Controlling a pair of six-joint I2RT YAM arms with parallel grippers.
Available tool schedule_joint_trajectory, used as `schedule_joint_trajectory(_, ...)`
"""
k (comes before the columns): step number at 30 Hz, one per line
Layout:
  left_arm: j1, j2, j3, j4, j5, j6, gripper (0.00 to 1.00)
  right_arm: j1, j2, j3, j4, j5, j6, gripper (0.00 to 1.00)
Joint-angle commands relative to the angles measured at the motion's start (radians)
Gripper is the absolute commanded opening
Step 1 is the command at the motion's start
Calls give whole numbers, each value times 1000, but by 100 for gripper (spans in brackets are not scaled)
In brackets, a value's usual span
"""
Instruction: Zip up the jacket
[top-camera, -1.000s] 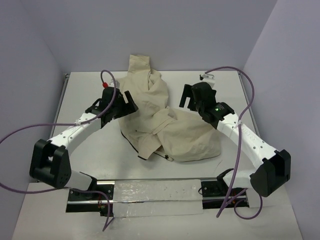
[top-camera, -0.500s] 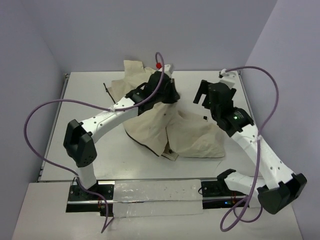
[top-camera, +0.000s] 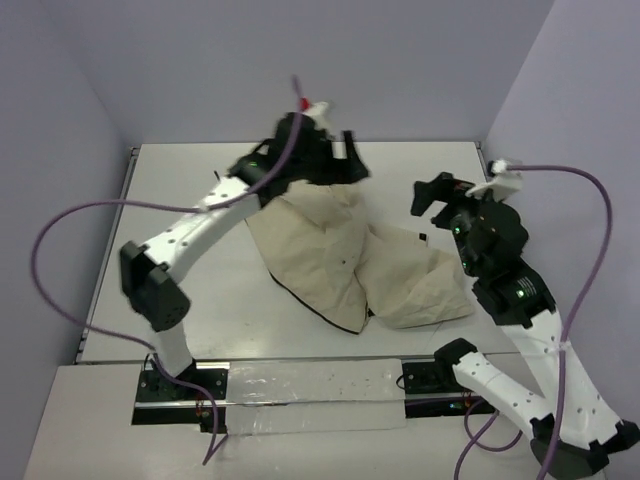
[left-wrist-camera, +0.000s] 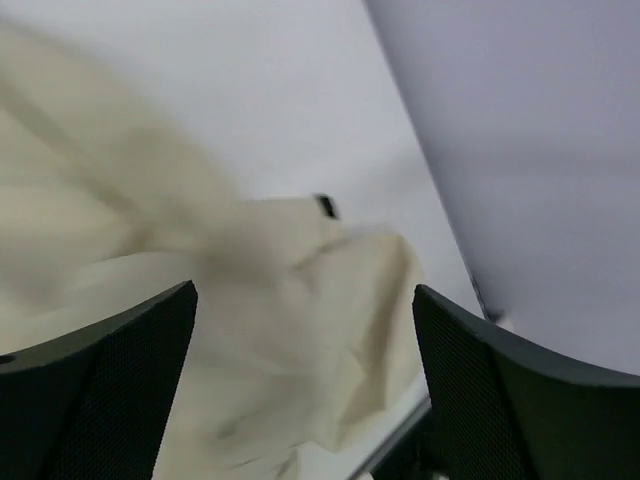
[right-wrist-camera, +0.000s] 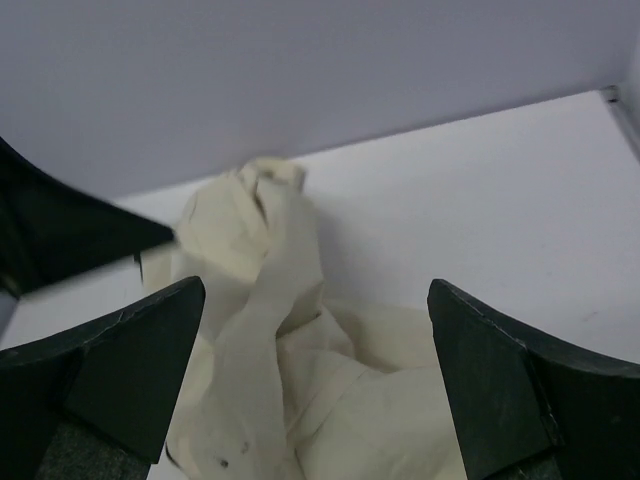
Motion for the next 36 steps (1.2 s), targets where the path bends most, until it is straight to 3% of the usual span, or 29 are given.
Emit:
schedule_joint_trajectory(1, 265, -343, -314, 5, -91, -114, 85, 136, 177, 46, -2, -243, -125, 100)
schedule_joint_trajectory(4, 407, -460, -488, 6, -113, -158, 77, 301, 306, 93, -33, -202, -135, 100)
schedule_joint_trajectory(8, 461, -509, -647, 51, -126, -191, 77, 331, 507, 156, -103, -157, -39, 100)
schedule_joint_trajectory(11, 465, -450, -685, 101, -124, -185, 76, 329, 588, 185, -129, -116, 4, 100)
schedule_joint_trajectory(20, 522, -64, -517, 157, -209, -139, 63, 320, 648, 155, -198, 14, 177, 98)
schedule_joint_trajectory(29, 525, 232, -250, 103, -257, -62, 80, 320, 516, 60, -178, 32, 228, 100)
schedule_joint_trajectory(33, 525, 331, -165, 87, -251, -42, 67, 320, 508, 78, -217, 68, 226, 100)
schedule_joint_trajectory(36, 525, 380, -128, 75, -246, -38, 63, 319, 501, 85, -229, 84, 221, 100)
